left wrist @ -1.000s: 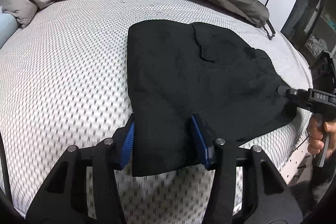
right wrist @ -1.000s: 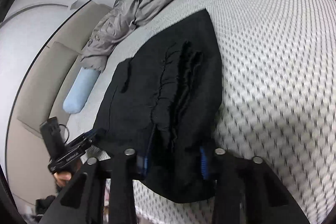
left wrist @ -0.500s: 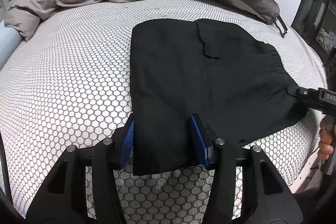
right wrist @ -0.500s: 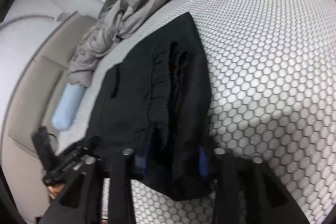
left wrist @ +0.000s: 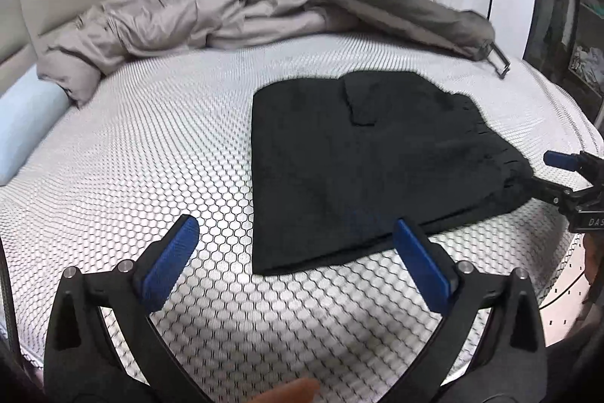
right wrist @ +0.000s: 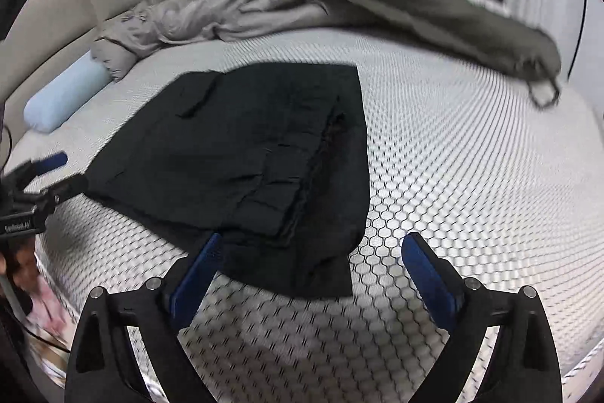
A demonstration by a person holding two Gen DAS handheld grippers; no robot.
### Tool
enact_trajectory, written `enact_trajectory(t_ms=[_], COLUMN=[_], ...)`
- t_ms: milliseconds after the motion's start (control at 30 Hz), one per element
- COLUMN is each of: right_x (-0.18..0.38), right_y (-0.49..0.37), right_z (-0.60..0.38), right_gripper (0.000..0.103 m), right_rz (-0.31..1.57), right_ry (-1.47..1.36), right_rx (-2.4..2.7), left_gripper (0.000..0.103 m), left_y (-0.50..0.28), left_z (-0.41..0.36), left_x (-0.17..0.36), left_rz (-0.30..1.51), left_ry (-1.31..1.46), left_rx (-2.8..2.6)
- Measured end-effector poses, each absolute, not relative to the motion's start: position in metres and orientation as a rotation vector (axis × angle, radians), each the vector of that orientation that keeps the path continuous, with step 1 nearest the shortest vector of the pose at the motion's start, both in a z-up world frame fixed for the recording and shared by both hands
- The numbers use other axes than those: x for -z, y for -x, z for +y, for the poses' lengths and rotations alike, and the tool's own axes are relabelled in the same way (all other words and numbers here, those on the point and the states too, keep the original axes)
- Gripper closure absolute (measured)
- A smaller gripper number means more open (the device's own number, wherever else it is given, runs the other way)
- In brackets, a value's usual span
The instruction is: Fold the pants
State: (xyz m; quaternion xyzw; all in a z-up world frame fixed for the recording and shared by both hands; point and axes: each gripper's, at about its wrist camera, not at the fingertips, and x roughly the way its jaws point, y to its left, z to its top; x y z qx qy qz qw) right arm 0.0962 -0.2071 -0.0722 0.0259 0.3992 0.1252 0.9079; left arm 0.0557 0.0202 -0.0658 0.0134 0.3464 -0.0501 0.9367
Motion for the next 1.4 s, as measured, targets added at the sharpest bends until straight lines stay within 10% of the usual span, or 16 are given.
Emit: enact_trajectory(t_ms=[400,1400], right_x=[0.016,0.013], right_y=[0.010,0.000], right_z=[-0.239,-0.186], right_gripper=[0.000,0.000], right_rz=[0.472,0.410], right_ry=[-0.182,-0.161], right_rx=[-0.317,-0.362], left_gripper=[0.001,0.001], left_y=[0.030,0.024], left_z=[0.012,0.010], left_x=[0.025,0.034], left_rz=[0.504,0.502], left_ry=[0.041,0.029], left_rx=[0.077,0.068])
